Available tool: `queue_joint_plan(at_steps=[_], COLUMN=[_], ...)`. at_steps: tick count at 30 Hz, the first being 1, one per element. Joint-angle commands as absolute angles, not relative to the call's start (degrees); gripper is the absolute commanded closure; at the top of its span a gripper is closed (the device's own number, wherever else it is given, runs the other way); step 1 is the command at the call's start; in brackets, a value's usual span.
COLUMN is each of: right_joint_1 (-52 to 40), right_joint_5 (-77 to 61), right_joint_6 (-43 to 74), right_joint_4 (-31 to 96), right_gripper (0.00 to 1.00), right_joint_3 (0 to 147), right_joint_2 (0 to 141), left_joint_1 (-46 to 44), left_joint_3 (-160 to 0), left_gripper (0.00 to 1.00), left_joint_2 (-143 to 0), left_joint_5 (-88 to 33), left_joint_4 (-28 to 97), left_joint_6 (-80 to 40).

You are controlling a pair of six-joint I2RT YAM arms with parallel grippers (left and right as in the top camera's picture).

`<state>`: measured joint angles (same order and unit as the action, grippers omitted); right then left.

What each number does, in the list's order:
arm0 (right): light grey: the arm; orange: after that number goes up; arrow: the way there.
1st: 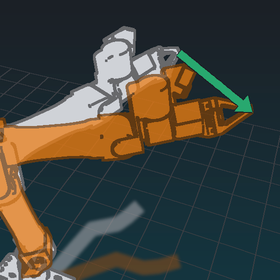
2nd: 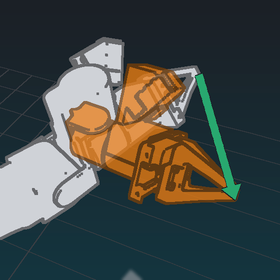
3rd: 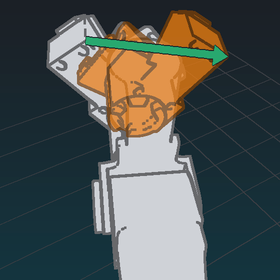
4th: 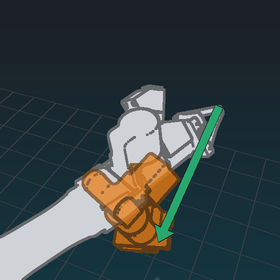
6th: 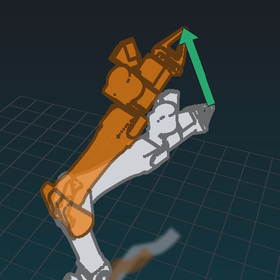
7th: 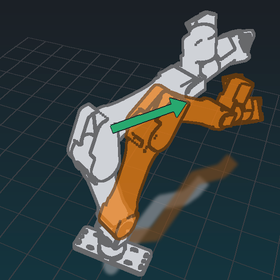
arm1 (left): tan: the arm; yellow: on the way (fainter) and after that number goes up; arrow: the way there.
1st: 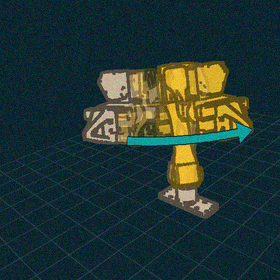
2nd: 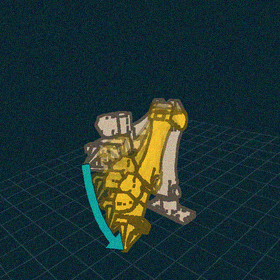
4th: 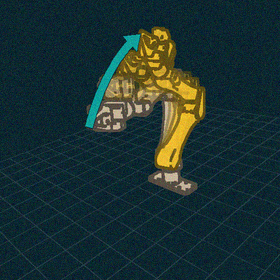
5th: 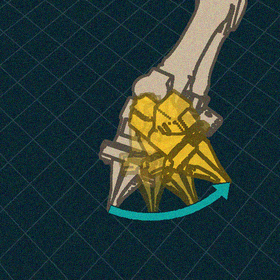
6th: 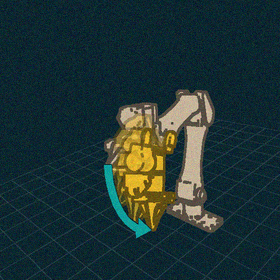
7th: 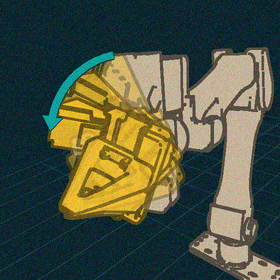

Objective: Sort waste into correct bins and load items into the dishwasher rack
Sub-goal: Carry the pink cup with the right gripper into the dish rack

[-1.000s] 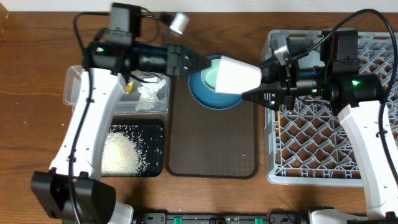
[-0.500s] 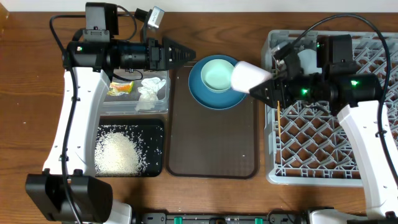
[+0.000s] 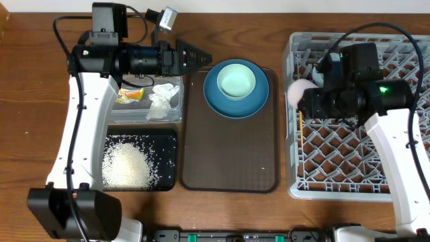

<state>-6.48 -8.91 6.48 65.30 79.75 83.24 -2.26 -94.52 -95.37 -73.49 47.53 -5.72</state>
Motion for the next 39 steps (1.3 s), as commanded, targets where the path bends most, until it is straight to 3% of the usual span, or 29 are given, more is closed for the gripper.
queue_joint_plan(at_steps=[1, 22, 36, 39], right_joint_1=[-5.9, -6.0, -6.0, -6.0], right_joint_5=[-2.8, 0.3, 1.5, 1.5], right_joint_6=[9.6, 10.3, 10.9, 10.9], right_joint_4=[66.9, 69.4, 64.1, 64.1], right_gripper=[0.79, 0.78, 0.71, 0.64], right_joint_3=[80.1, 76.9, 70.5, 70.5], right_joint_2=[82.9, 83.3, 83.3, 83.3], left_joint_1=[-2.0, -2.0, -2.0, -2.0], left_joint_3=[-94.7, -94.7, -94.7, -94.7], left_gripper=[0.07, 0.06, 0.06, 0.06], left_joint_2=[-95.5, -95.5, -95.5, -95.5], left_joint_5=[-73.8, -73.8, -73.8, -73.8], left_joint_4=[47.5, 47.5, 47.5, 47.5], left_joint_6=[-4.9, -4.9, -4.9, -4.9])
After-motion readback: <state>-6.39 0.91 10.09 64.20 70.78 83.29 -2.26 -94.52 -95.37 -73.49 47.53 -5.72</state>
